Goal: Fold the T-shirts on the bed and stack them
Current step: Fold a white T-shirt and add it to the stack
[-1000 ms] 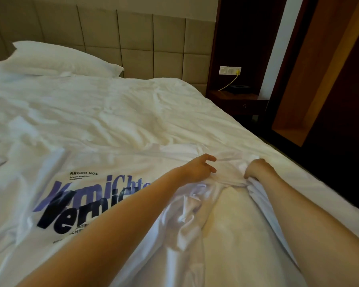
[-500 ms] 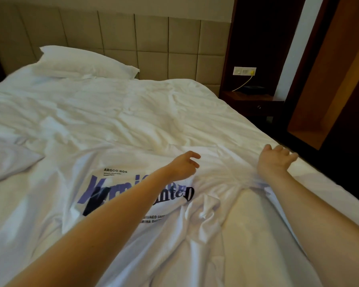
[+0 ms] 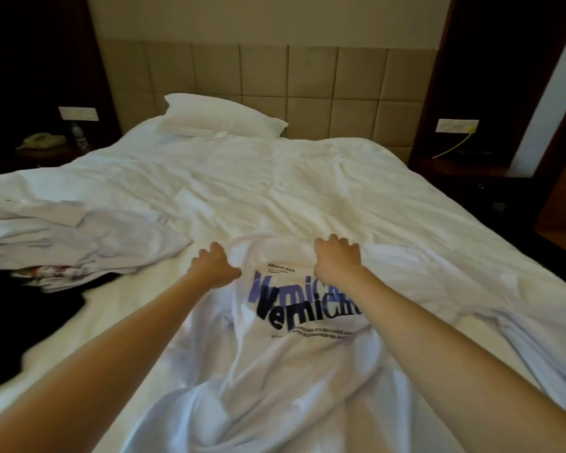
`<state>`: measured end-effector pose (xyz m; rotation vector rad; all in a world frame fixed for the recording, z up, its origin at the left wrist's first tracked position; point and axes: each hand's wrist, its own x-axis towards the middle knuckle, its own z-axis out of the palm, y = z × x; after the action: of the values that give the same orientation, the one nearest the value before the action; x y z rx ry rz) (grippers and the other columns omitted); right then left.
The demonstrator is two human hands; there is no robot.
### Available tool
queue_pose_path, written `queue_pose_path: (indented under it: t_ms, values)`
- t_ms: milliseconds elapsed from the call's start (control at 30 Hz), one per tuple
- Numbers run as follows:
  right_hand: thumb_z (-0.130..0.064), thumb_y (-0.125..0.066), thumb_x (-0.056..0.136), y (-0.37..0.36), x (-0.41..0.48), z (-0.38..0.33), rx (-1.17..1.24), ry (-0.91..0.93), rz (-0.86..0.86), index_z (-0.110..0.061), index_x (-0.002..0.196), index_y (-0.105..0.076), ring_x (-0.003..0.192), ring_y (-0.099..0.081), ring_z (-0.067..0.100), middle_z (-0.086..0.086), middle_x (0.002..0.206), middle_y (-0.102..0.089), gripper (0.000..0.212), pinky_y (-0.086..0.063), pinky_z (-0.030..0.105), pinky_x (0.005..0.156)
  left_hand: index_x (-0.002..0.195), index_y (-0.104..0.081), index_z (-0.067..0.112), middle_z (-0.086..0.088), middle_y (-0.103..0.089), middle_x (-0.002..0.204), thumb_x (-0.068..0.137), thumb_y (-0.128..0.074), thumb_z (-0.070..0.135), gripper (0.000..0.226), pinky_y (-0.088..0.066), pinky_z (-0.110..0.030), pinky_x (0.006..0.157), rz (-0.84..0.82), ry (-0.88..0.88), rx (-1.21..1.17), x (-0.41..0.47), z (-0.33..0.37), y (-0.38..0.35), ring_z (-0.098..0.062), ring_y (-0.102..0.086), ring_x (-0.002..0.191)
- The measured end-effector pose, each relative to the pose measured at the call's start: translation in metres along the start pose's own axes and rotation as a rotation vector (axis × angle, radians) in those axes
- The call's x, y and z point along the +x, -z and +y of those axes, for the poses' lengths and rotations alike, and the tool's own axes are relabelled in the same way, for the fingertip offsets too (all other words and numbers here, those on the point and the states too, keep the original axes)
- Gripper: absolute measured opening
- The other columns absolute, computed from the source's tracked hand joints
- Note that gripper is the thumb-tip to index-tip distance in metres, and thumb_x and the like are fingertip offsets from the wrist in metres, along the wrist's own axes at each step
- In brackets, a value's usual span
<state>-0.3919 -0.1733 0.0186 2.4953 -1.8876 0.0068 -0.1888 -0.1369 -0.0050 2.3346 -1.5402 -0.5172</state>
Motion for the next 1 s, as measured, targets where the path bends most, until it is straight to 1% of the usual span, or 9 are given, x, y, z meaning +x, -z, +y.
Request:
queue_pose_path:
  t_ms: [133,233,333,500,600,667,767,900,1000]
  values:
    - [-0.007,-0.052,0.088,-0.007,-0.01,-0.06,0.205,0.17,-0.075,-0.005,0.118,-0.057,0.106,-0.053,0.032,0.015,0.122,-0.051,0.03,-0.037,0.031,0.076,0.145,-0.016,-0.006,-0.022,-0.036,0.142,0.089,-0.06,0.035,0.082,-0.041,-0.035,0.096,-0.081,0.139,-0.02,-0.007,-0.051,0.014,-0.035,-0.042,0.127]
    - [0.0,-0.051,0.086,-0.016,-0.014,-0.1,0.396,0.278,-0.146,0.002,0.115,-0.058,0.088,-0.053,0.026,0.018,0.119,-0.057,0.03,-0.035,0.026,0.063,0.104,-0.057,0.002,-0.009,-0.058,0.084,0.086,-0.062,0.04,0.042,-0.043,-0.025,0.061,-0.295,0.243,-0.195,-0.014,-0.08,0.016,-0.021,-0.057,0.07]
    - [0.0,-0.05,0.086,-0.025,-0.014,-0.125,0.492,0.324,-0.252,-0.007,0.122,-0.055,0.092,-0.048,0.021,0.01,0.117,-0.052,0.036,-0.038,0.022,0.06,0.073,-0.054,0.009,-0.002,-0.051,0.059,0.083,-0.068,0.032,0.028,-0.04,-0.02,0.045,-0.431,0.34,-0.423,-0.022,-0.098,0.009,-0.014,-0.046,0.046]
    - [-0.022,-0.068,0.078,-0.051,-0.015,-0.143,0.032,0.418,-0.383,-0.017,0.135,-0.036,0.122,-0.04,0.029,0.008,0.129,-0.042,0.066,-0.04,0.039,0.096,0.098,-0.051,0.002,-0.015,-0.06,0.089,0.089,-0.056,0.019,0.02,-0.05,-0.035,0.076,-0.293,0.382,-0.773,-0.017,-0.107,0.004,-0.027,-0.059,0.08]
    - [-0.019,-0.062,0.081,-0.057,-0.023,-0.148,-0.1,0.453,-0.234,-0.011,0.131,-0.037,0.121,-0.041,0.031,0.011,0.127,-0.042,0.057,-0.033,0.041,0.098,0.126,-0.045,-0.003,-0.018,-0.056,0.122,0.085,-0.062,0.039,0.061,-0.044,-0.035,0.086,-0.074,0.263,-0.316,-0.007,-0.12,-0.002,-0.034,-0.055,0.11]
    - [-0.017,-0.055,0.085,-0.062,-0.026,-0.15,-0.147,0.483,-0.114,-0.008,0.127,-0.04,0.117,-0.045,0.032,0.012,0.125,-0.045,0.046,-0.034,0.041,0.095,0.124,-0.049,-0.002,-0.014,-0.057,0.118,0.081,-0.062,0.053,0.071,-0.04,-0.031,0.079,-0.178,0.228,-0.099,-0.01,-0.121,-0.005,-0.029,-0.056,0.103]
    - [-0.008,-0.043,0.09,-0.068,-0.027,-0.152,-0.184,0.508,0.021,-0.007,0.122,-0.045,0.111,-0.05,0.031,0.012,0.121,-0.05,0.032,-0.035,0.038,0.09,0.118,-0.055,-0.001,-0.01,-0.056,0.08,0.081,-0.065,0.049,0.063,-0.042,-0.029,0.065,-0.343,0.248,-0.087,-0.013,-0.119,-0.001,-0.029,-0.061,0.09]
    - [0.001,-0.042,0.086,-0.063,-0.021,-0.157,-0.033,0.414,0.115,-0.008,0.117,-0.051,0.11,-0.052,0.028,0.01,0.118,-0.054,0.033,-0.034,0.035,0.089,0.116,-0.06,-0.002,-0.018,-0.064,0.11,0.084,-0.067,0.029,0.045,-0.05,-0.033,0.075,-0.04,0.203,-0.198,0.013,-0.134,0.035,-0.032,-0.062,0.105]
    - [0.0,-0.045,0.086,-0.051,-0.012,-0.177,0.146,0.349,0.176,-0.007,0.119,-0.052,0.11,-0.054,0.029,0.01,0.119,-0.055,0.035,-0.036,0.032,0.087,0.108,-0.063,0.001,-0.019,-0.064,0.111,0.08,-0.068,0.029,0.039,-0.05,-0.036,0.083,0.289,0.154,-0.155,0.039,-0.148,0.079,-0.033,-0.061,0.102]
